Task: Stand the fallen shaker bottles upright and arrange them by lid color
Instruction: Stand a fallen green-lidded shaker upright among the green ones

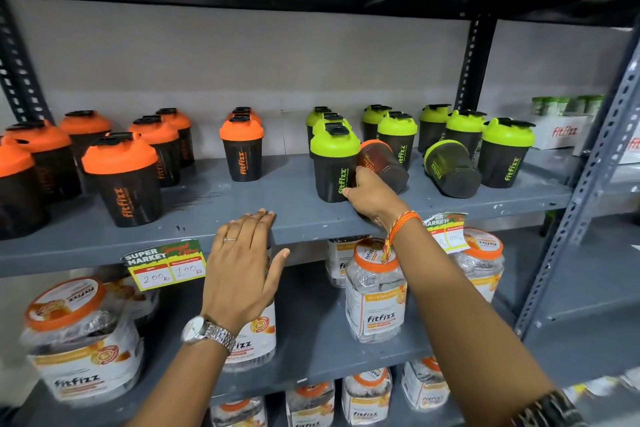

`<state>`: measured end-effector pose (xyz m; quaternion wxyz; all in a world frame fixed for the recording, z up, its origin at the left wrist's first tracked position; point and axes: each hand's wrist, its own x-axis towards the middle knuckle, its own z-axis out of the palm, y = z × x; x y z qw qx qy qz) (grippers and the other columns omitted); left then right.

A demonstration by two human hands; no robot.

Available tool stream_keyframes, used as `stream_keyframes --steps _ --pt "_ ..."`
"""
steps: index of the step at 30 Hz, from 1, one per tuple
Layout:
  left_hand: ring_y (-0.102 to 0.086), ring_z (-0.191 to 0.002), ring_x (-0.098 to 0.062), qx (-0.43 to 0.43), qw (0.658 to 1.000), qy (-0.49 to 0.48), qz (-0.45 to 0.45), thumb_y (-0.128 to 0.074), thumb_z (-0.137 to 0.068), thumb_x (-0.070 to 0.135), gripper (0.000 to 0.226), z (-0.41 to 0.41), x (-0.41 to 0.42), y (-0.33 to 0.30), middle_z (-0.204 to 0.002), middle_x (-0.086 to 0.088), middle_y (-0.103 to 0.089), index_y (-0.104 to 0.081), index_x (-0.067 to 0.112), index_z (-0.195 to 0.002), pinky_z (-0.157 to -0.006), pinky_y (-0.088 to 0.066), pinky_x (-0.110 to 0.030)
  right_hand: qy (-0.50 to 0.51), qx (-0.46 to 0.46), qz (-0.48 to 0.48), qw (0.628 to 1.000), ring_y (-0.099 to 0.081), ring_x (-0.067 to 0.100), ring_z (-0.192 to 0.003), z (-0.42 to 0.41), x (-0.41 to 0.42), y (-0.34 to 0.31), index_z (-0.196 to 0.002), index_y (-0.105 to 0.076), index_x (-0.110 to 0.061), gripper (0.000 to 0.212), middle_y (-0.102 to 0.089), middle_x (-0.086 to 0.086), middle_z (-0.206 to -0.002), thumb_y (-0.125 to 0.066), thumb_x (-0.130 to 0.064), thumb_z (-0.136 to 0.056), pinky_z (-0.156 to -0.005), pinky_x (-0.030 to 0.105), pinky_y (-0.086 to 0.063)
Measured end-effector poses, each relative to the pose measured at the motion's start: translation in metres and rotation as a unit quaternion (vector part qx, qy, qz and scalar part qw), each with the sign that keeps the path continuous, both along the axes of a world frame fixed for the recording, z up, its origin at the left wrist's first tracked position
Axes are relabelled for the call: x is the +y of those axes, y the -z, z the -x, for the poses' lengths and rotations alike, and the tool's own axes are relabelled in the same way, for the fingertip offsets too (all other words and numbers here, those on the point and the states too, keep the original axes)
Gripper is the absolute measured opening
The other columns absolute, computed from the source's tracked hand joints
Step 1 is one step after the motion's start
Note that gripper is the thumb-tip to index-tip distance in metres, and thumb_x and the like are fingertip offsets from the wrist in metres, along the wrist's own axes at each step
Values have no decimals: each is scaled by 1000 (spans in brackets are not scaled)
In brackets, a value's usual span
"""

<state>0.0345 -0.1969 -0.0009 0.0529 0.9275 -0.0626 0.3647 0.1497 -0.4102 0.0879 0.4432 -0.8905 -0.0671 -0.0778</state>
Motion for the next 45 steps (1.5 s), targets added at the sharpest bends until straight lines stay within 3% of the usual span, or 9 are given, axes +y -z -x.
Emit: stream_keyframes --steps 11,15,21,27,30,35,37,42,45 --pt "-53 -128 -26 -7 1000 -7 1 -46 -96 48 56 -1 -2 3 -140 -6 -59 -51 14 -140 -112 -32 -41 -2 -28 19 999 -62 33 -103 -1 -11 11 -112 -53 -8 33 -63 13 -113 -54 -18 -80 -94 49 -53" --pt "-54 -127 -25 -13 1000 -13 3 -46 -96 47 55 -1 -2 5 -139 -5 -60 -53 15 -140 -113 -30 -40 -10 -53 -33 998 -56 17 -76 17 -25 2 -97 -60 -10 15 -57 -1 -75 -61 -2 -85 -82 34 -49" --pt "-55 -127 -26 -12 1000 -18 3 -46 -96 48 55 -5 -3 6 -139 -6 -61 -52 16 -140 -113 -31 -41 222 -237 -22 946 -66 34 -99 22 -58 -22 -105 -66 -7 34 -73 14 -93 -72 -30 -82 -89 45 -53" --pt "-54 -127 -26 -6 1000 -22 2 -44 -96 49 56 -5 -3 7 -139 -6 -60 -52 16 -140 -113 -32 -42 164 -31 88 982 -47 46 -131 -10 -60 -37 -138 -40 7 91 -50 28 -142 -51 -68 -86 -107 50 -41" --pt "-55 -127 -26 -6 1000 -21 5 -44 -96 49 56 -5 -4 6 -139 -6 -60 -52 16 -140 -113 -30 -41 119 11 80 990 -50 42 -130 -15 -59 -34 -141 -43 5 86 -48 24 -147 -47 -64 -90 -104 44 -43" --pt "-54 -128 -26 -3 1000 -21 7 -44 -96 48 56 -4 -3 6 -140 -6 -60 -52 16 -141 -114 -30 -41 109 2 53 993 -69 34 -84 -12 -53 -31 -99 -58 -4 51 -65 17 -115 -48 -54 -94 -83 44 -59" --pt "-54 -128 -26 0 1000 -19 9 -44 -96 48 56 -4 -3 6 -140 -6 -60 -51 16 -141 -114 -30 -42 122 -4 4 993 -67 30 -77 -12 -55 -31 -100 -58 -3 49 -61 15 -112 -50 -51 -94 -74 42 -62" --pt "-54 -127 -27 1 1000 -22 4 -45 -96 48 56 -2 -1 6 -140 -5 -59 -51 16 -141 -114 -31 -42 132 43 -242 960 -64 31 -105 -11 -67 -24 -123 -55 -8 64 -58 13 -130 -57 -57 -83 -51 32 -59" --pt "-53 -126 -26 -3 1000 -20 0 -48 -95 47 55 -1 0 6 -140 -5 -59 -51 16 -140 -114 -29 -41 127 50 -348 928 -66 32 -104 1 -73 -25 -121 -49 -9 51 -59 15 -123 -56 -50 -92 -53 34 -61"
